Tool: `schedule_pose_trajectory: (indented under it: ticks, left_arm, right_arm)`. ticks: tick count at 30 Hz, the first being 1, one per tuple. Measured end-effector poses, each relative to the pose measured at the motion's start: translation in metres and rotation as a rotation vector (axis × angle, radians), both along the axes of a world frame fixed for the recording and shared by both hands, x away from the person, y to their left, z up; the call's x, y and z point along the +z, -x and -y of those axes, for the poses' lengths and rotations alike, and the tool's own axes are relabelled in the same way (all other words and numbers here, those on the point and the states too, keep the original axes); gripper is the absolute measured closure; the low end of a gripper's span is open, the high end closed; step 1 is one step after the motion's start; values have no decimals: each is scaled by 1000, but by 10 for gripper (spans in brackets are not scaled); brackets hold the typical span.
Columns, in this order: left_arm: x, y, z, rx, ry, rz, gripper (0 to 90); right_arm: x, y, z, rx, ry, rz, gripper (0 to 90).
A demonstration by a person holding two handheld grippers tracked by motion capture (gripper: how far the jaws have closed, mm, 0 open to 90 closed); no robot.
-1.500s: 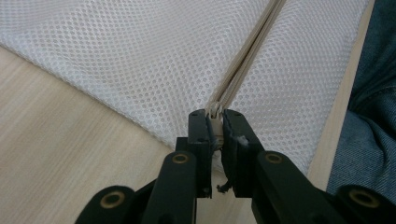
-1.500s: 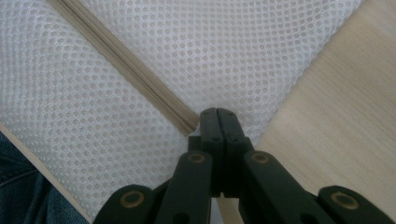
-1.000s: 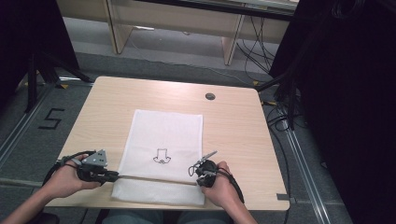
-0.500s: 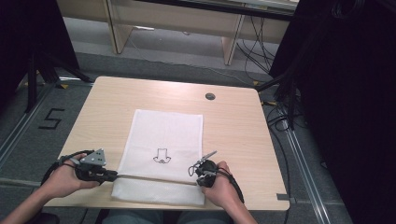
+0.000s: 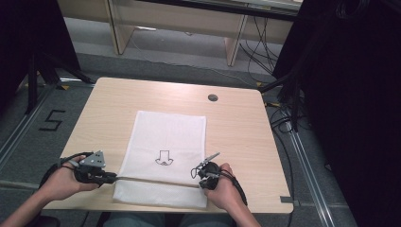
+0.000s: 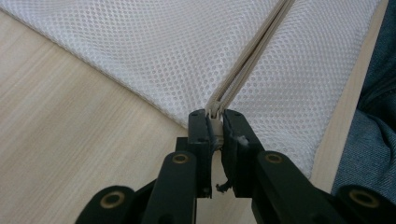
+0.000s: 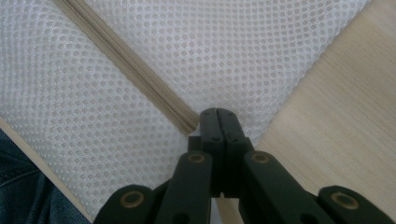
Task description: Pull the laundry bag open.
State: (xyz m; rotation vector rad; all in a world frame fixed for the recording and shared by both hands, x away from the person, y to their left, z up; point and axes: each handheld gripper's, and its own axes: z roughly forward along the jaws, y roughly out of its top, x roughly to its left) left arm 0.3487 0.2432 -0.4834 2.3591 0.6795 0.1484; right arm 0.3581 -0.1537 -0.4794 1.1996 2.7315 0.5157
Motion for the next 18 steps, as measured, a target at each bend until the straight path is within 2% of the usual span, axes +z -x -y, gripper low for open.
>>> schedule_pose_trajectory:
  ticks: [1, 2, 3, 4, 5, 7, 8, 9, 10, 11, 12, 18]
  left_arm:
    - [1, -3, -5, -38, -63, -3, 816]
    - [2, -4, -6, -49, -71, 1, 816]
    - [2, -4, -6, -49, -71, 1, 816]
    - [-1, -1, -2, 11, 0, -20, 816]
    - [-1, -1, -2, 19, 5, -19, 816]
    - [-1, -1, -1, 18, -11, -13, 816]
    - [0, -4, -5, -31, -88, -4, 816]
    - [0, -4, -6, -34, -93, -10, 816]
    - [-2, -3, -5, -5, -58, -9, 816]
    - [-2, -3, -5, -5, -58, -9, 816]
    - [-1, -5, -7, -21, -87, -14, 816]
    - [-4, -7, -8, -33, -110, -19, 816]
  right_arm:
    - [0, 0, -1, -4, 5, -2, 900]
    - [0, 0, -1, -5, 5, -3, 900]
    - [0, 0, -1, -5, 0, -4, 900]
    - [0, 0, -1, -7, 0, -4, 900]
    - [0, 0, -1, -7, 0, -4, 900]
    - [0, 0, -1, -6, 3, -2, 900]
    - [0, 0, -1, -8, 3, -3, 900]
    - [0, 0, -1, -9, 3, -3, 900]
    - [0, 0, -1, -8, 3, -3, 900]
    - [0, 0, -1, -8, 3, -3, 900]
    - [0, 0, -1, -5, 6, 0, 900]
    - [0, 0, -1, -5, 0, -3, 900]
